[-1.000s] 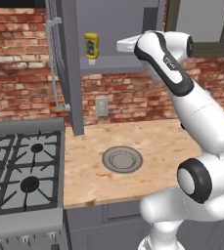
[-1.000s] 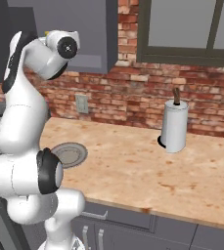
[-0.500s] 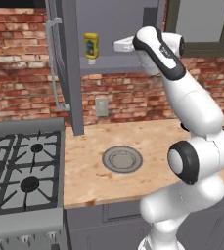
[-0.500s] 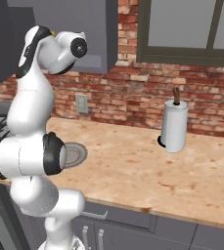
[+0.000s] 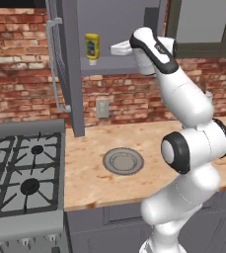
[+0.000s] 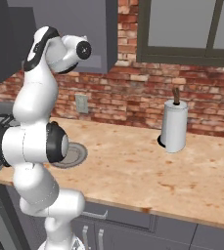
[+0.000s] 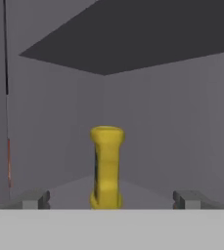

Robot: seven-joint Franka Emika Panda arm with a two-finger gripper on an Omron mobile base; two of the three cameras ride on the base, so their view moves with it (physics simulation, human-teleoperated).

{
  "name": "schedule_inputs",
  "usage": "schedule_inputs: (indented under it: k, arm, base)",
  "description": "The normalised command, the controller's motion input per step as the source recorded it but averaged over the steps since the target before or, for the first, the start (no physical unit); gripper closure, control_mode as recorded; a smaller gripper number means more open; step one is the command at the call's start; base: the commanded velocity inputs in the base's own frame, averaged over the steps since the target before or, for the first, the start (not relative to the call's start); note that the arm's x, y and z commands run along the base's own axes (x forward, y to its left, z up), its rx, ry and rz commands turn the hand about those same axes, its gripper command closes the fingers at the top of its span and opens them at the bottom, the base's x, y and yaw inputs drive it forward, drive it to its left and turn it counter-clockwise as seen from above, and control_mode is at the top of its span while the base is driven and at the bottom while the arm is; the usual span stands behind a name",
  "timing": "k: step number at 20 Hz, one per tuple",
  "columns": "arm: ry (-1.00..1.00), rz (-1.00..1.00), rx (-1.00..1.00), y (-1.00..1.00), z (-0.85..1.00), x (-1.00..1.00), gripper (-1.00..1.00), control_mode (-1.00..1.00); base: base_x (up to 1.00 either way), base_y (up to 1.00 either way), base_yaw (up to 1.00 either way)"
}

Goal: Move the hot dog bun to the plate on the dining table and place the condiment next to that plate. Then navigate to the fridge and take the sausage and place it on the plate as well.

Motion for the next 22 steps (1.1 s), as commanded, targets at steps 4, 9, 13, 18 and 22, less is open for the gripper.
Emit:
schedule_inputs:
  k: [4, 9, 13, 18, 22]
  arm:
    - [0.00, 0.01, 0.00, 0.25, -0.10, 0.26, -1.00, -1.00]
    - [0.01, 0.00, 0.00, 0.26, -0.01, 0.29, -1.00, -1.00]
    - [0.00, 0.02, 0.00, 0.08, 0.00, 0.01, -1.00, -1.00]
    - [0.00, 0.00, 0.00, 0.23, 0.00, 0.04, -1.00, -1.00]
    - [0.00, 0.00, 0.00, 0.10, 0.00, 0.10, -1.00, -1.00]
  base:
    - [0.00, 0.00, 0.00]
    - [0.00, 0.00, 0.00]
    - [0.00, 0.00, 0.00]
    - [0.00, 0.00, 0.00]
    - [0.00, 0.00, 0.00]
